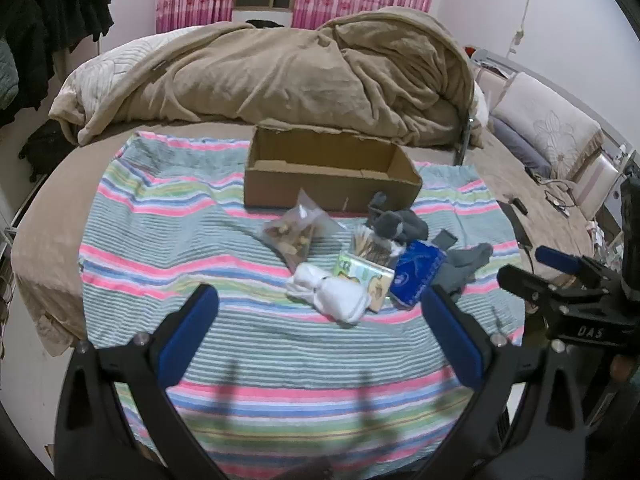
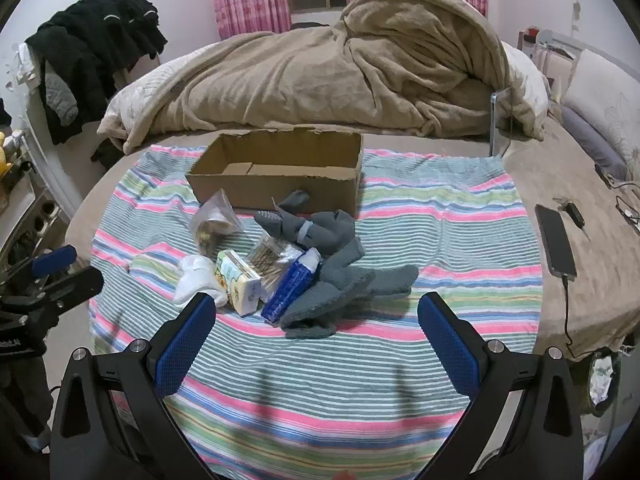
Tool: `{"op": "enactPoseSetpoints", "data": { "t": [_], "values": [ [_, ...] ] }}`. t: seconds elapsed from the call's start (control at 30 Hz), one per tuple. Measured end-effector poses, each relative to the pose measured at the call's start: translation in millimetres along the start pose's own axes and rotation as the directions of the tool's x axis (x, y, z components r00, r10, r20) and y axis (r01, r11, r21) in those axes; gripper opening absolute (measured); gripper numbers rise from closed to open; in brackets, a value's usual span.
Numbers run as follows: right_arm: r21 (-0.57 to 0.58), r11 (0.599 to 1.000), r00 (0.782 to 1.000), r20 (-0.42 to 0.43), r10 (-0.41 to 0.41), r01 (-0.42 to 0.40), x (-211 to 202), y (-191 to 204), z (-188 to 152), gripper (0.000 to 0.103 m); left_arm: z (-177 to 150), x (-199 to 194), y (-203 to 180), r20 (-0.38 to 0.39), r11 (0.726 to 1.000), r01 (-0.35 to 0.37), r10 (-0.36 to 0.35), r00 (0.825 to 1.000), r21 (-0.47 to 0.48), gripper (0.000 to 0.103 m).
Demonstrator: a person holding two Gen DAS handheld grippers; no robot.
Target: Organize objects
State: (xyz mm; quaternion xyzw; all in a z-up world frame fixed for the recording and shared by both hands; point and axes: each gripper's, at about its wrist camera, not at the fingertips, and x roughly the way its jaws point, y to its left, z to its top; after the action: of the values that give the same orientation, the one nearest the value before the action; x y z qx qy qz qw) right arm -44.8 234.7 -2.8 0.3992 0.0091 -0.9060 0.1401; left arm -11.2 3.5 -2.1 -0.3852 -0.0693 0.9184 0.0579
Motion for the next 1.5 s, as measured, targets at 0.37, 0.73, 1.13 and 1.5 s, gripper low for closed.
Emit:
{"op": "enactPoseSetpoints", "data": {
  "t": [0.37, 0.73, 1.13, 1.5],
  "values": [
    [0.009, 1.000, 1.000, -0.002, 0.008, -0.008, 2, -2, 1, 0.103, 3, 5, 0, -0.011, 1.000, 0.009, -0.009, 1.000, -0.010, 0.102],
    [0.011, 1.000, 1.000, -0.012, 0.016, -0.016, 6, -3, 3, 0.103, 3, 9, 1, -0.021, 1.000, 0.008, -0.008, 1.000, -0.016, 0.102],
    [0.010, 1.000, 1.000, -0.015, 0.017, -0.017, 7, -2, 3, 0.103, 2, 10, -1, -0.018, 1.000, 0.013, -0.013, 1.000, -0.011, 0.102],
    [0.015, 1.000, 1.000, -0.023, 0.020, -0.019, 10, -6, 2, 0.103, 2, 10, -3, -0.023, 1.000, 0.017, -0.017, 1.000, -0.006, 0.102]
  ]
}}
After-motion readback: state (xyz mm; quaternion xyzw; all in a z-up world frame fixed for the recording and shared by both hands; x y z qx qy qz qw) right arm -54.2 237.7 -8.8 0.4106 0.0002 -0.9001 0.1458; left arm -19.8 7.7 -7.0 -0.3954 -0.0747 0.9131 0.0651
